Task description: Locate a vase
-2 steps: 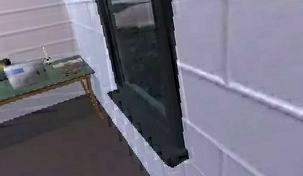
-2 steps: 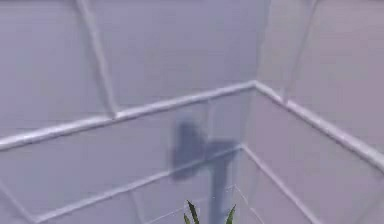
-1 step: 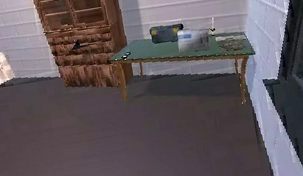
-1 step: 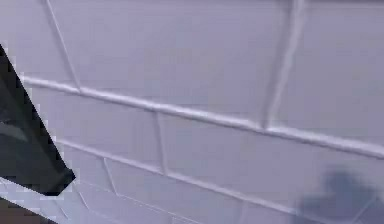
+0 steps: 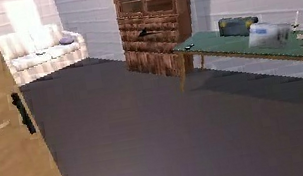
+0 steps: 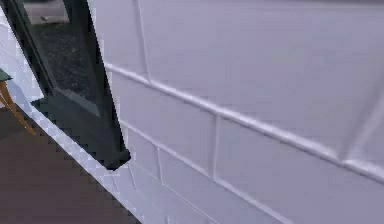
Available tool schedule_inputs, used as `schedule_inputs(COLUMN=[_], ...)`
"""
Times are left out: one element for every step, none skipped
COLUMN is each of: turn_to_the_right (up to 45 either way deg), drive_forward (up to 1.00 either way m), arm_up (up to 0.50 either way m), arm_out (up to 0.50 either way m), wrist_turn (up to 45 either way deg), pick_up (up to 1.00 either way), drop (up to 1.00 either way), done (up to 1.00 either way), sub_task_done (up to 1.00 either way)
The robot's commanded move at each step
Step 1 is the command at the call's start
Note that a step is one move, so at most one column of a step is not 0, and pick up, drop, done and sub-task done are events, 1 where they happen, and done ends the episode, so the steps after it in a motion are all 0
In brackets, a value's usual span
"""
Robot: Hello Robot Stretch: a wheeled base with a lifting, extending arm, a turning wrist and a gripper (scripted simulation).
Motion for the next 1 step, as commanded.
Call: schedule_inputs(turn_to_the_right=[0.0], drive_forward=[0.25], arm_up=[0.0], arm_out=[0.0], wrist_turn=[0.0], pick_up=[0.0], drop=[0.0], done=[0.0], sub_task_done=[0.0])
